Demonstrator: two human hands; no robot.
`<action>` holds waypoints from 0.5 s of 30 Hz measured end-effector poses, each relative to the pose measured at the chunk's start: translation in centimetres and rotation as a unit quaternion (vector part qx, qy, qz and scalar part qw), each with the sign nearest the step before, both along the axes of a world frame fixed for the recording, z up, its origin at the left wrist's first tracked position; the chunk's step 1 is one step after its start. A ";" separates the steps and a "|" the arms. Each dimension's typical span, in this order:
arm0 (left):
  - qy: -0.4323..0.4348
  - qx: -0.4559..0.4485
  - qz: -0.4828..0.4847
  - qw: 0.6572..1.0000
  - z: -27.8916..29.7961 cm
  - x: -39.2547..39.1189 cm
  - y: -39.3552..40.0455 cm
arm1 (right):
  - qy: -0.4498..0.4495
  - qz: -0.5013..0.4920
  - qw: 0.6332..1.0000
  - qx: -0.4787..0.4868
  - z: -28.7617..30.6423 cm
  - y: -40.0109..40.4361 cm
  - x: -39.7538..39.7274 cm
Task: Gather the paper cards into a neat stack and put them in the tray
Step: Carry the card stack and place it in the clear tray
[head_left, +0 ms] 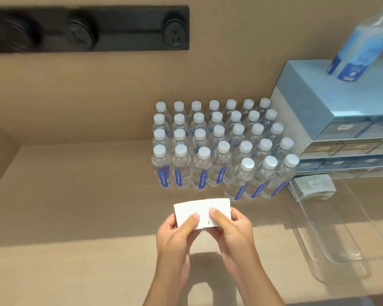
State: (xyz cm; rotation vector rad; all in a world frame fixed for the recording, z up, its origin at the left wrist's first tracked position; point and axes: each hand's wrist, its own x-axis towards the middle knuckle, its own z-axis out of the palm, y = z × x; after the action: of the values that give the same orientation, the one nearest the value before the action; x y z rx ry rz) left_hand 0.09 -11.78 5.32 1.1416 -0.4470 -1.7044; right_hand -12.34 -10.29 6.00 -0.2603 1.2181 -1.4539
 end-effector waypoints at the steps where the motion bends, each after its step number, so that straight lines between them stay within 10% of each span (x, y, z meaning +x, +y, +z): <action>1: 0.002 0.001 0.003 1.000 1.1 0.1 0.1 | 0.000 -0.007 1.000 -0.003 0.9 -0.1 0.4; 15: -0.019 -0.039 -0.014 0.999 8.4 1.8 0.1 | -0.039 -0.007 0.998 -0.049 7.5 1.3 3.1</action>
State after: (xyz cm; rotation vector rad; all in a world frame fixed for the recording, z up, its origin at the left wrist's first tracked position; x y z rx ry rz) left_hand 1.85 -11.68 13.69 1.1169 -0.5499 -1.6776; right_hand -9.20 -9.02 13.48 -0.2600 1.0899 -1.5243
